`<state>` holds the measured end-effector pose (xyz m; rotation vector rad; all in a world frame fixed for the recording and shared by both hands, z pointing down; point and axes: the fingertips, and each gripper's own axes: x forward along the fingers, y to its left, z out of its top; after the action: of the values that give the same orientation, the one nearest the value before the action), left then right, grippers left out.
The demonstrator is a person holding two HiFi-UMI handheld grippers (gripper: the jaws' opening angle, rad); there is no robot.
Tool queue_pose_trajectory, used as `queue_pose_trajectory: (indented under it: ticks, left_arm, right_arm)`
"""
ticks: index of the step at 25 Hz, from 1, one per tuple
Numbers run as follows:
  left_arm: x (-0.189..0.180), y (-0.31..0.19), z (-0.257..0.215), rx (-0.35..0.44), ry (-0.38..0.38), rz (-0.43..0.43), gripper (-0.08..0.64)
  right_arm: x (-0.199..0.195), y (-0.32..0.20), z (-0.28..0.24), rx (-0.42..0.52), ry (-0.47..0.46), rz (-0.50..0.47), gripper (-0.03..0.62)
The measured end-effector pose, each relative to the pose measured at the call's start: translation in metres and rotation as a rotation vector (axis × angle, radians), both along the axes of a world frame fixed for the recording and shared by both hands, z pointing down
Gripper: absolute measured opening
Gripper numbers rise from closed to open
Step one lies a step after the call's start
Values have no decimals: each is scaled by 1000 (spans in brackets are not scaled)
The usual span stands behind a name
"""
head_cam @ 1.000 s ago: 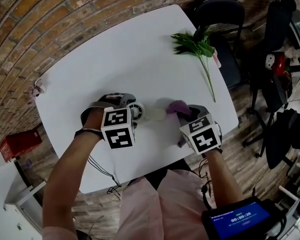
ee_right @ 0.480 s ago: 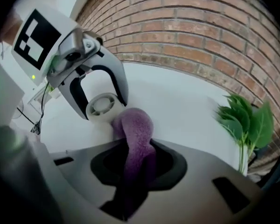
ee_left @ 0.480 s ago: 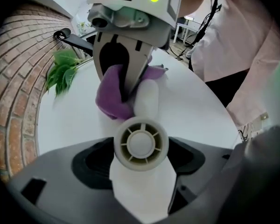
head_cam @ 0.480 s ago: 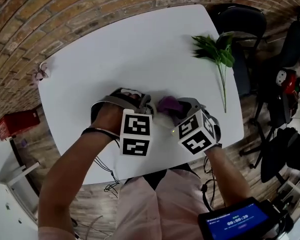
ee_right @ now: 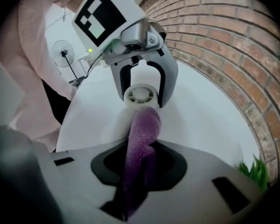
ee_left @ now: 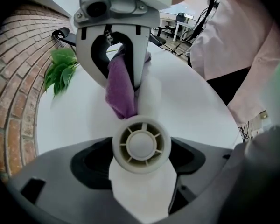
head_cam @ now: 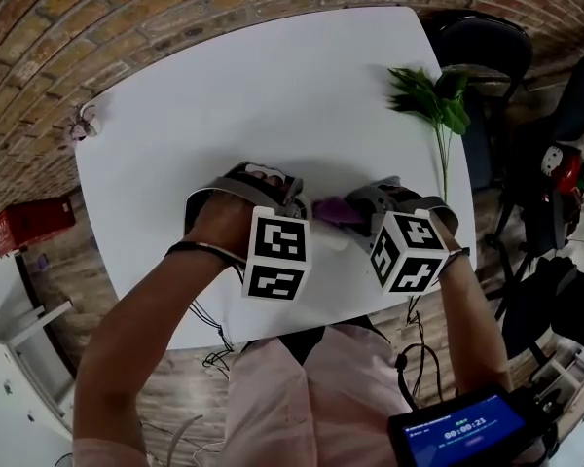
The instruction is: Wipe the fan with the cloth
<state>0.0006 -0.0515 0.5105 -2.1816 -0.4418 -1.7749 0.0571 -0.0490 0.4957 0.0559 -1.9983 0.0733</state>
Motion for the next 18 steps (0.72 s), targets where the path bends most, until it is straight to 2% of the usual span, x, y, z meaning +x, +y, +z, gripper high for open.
queue_pose_trajectory:
  ticks: [3, 6, 18]
  left_arm:
    - [0, 0, 1, -2, -4, -4, 367]
    - [0, 0, 2, -12, -8, -8, 368]
    - [-3, -2, 4, -15, -19, -24, 368]
  right_arm:
    - [6, 8, 0, -24, 2, -39, 77]
    - [13, 16, 1, -53, 1, -29, 77]
    - [36, 44, 3, -103, -7, 163, 77]
